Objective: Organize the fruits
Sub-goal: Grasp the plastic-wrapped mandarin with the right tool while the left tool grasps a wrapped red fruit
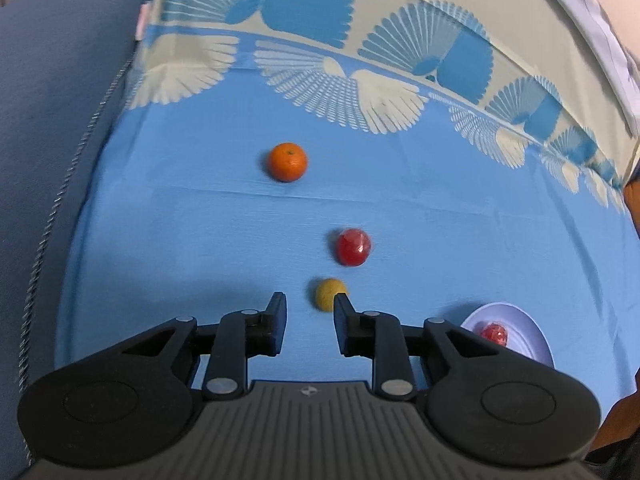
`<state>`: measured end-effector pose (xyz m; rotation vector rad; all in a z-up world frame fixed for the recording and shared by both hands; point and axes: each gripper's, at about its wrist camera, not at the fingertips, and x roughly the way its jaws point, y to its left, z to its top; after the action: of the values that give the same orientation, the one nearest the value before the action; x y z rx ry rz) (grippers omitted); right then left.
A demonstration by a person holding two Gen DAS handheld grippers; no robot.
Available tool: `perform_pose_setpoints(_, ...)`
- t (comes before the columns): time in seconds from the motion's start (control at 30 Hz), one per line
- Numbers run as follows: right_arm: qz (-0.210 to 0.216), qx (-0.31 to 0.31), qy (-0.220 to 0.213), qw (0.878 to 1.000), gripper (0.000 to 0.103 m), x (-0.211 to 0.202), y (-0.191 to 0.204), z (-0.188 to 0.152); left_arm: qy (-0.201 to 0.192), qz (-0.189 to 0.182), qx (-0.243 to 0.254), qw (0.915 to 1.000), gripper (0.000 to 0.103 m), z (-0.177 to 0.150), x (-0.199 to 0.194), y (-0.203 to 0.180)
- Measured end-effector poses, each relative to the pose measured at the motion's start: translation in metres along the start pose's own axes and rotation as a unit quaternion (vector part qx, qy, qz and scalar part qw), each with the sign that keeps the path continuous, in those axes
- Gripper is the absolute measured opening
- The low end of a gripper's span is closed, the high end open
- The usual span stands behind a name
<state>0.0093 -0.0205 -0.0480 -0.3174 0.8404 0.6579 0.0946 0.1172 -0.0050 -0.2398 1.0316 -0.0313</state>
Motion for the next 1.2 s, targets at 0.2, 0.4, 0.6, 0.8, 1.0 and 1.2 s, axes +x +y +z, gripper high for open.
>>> perform_pose_setpoints(0.2,-0.011,0.046,-0.005,0.999,0.039,0.000,-0.019,0.005,-0.009,-0.001,0.033,0.9994,0.029,0.011,0.024,-0.009)
perform_pose_setpoints(0.4,-0.005,0.059,-0.007,0.998,0.039,-0.003,-0.022,0.004,-0.027,-0.008,0.074,0.9969,0.041,0.021,0.044,-0.022)
perform_pose_setpoints(0.6,-0.001,0.064,-0.013,0.998,0.039,-0.005,-0.028,0.008,-0.029,-0.013,0.111,0.9933,0.041,0.025,0.066,-0.036)
perform_pose_setpoints(0.8,0.003,0.076,-0.017,0.997,0.039,-0.012,-0.037,0.011,-0.019,-0.012,0.137,0.9903,0.041,0.024,0.084,-0.046)
perform_pose_setpoints(1.0,0.004,0.081,-0.017,0.997,0.039,-0.016,-0.039,0.013,-0.019,0.009,0.176,0.9841,0.029,0.018,0.089,-0.059)
perform_pose_setpoints(1.2,0.004,0.080,-0.028,0.996,0.035,-0.024,-0.037,0.013,-0.057,0.034,0.116,0.9910,0.029,0.025,0.056,-0.037)
